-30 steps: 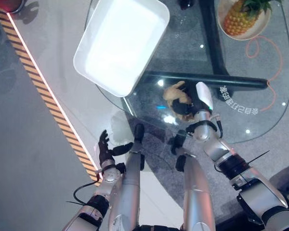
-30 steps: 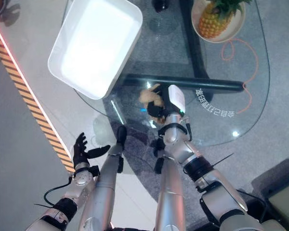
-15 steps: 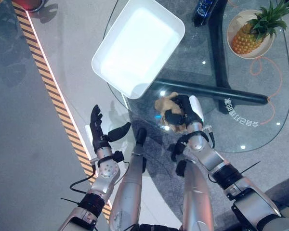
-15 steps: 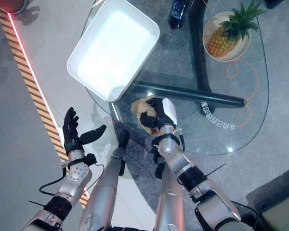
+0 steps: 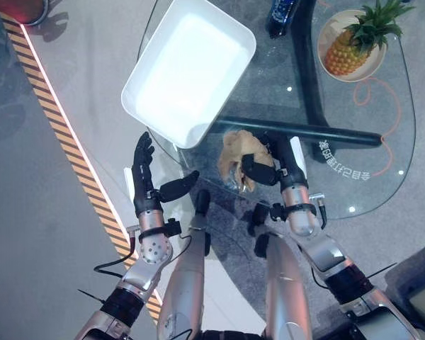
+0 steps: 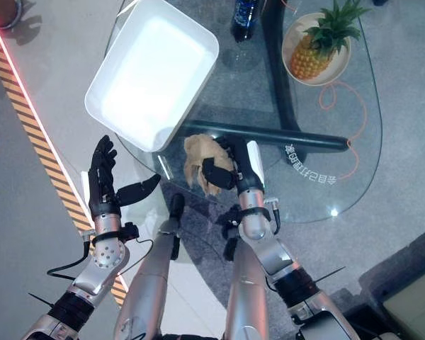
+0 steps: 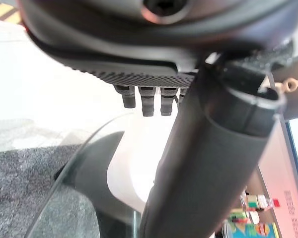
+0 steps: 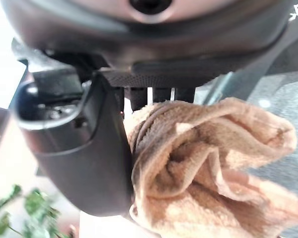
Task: Wipe the table with a cloth and put it in the basket.
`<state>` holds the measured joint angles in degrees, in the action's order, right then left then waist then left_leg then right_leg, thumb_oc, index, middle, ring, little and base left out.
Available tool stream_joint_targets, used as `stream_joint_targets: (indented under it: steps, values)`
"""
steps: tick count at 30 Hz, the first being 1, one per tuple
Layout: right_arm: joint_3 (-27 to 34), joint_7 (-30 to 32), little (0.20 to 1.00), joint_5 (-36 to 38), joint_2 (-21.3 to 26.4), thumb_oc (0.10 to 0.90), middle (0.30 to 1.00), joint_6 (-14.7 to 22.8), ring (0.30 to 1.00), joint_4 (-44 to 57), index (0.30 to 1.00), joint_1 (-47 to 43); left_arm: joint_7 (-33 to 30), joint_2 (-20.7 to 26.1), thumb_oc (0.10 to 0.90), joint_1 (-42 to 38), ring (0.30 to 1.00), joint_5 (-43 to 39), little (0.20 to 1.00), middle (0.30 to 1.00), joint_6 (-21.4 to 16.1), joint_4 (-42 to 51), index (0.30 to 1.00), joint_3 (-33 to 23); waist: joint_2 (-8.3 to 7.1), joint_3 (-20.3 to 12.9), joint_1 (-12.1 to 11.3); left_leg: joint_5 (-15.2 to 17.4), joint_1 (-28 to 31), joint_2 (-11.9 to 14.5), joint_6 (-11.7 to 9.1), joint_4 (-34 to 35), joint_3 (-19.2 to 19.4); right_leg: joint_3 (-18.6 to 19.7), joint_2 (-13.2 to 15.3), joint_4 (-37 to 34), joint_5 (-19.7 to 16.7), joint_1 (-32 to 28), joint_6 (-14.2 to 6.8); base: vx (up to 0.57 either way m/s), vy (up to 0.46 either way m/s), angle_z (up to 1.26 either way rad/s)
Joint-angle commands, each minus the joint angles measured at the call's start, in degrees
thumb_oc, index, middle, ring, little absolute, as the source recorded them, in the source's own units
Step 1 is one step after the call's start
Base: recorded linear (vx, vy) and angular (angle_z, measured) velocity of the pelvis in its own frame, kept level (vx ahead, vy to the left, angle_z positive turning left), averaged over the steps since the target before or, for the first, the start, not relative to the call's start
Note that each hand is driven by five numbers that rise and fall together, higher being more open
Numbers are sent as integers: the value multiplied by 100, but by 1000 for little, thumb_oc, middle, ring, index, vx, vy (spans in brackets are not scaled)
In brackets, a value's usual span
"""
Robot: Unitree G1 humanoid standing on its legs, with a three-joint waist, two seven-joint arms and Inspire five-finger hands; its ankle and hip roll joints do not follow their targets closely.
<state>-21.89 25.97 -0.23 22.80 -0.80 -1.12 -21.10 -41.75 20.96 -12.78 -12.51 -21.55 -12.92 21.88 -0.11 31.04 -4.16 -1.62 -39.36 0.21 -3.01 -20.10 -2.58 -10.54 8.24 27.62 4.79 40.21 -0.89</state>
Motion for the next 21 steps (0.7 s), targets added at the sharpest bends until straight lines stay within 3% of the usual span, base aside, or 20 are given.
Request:
stream_joint_targets:
  steps: [1, 8, 14, 16, 21]
  values:
    - [350, -58, 200, 112, 187, 100, 300, 990, 300, 1401, 300, -8, 133, 53, 800, 303, 900, 227, 900, 900, -469, 770, 900, -163, 21, -125, 84, 424, 195, -266, 549, -170, 567, 34, -202, -274, -302, -271, -134, 17, 1, -8]
    - [474, -512, 200, 475, 176, 100, 300, 1301, 300, 1867, 300, 160, 521, 108, 800, 401, 900, 80, 900, 900, -636, 810, 900, -94, 11, -125, 162, 459, 195, -234, 553, -239, 612, 117, -235, -267, -303, -277, -133, 14, 1, -5]
    - [310, -1202, 200, 1148, 131, 100, 300, 1318, 300, 2116, 300, 149, 848, 132, 800, 340, 900, 94, 900, 900, -771, 922, 900, -7, 3, -125, 194, 451, 160, -228, 545, -287, 620, 169, -254, -261, -313, -251, -120, 10, 0, -3]
    - [151, -1545, 200, 1468, 122, 100, 300, 1242, 300, 2131, 300, 120, 1218, 182, 800, 237, 900, 176, 900, 900, -891, 1051, 900, 60, 10, -125, 205, 439, 132, -238, 547, -301, 620, 194, -255, -269, -321, -226, -109, 0, 0, 0]
    - [-92, -1695, 200, 1466, 150, 100, 300, 1300, 300, 2024, 300, 72, 1790, 316, 800, -36, 900, 282, 900, 900, -883, 1400, 900, 293, 42, -125, 243, 428, 81, -244, 557, -337, 653, 237, -259, -272, -349, -171, -110, 0, 0, 0]
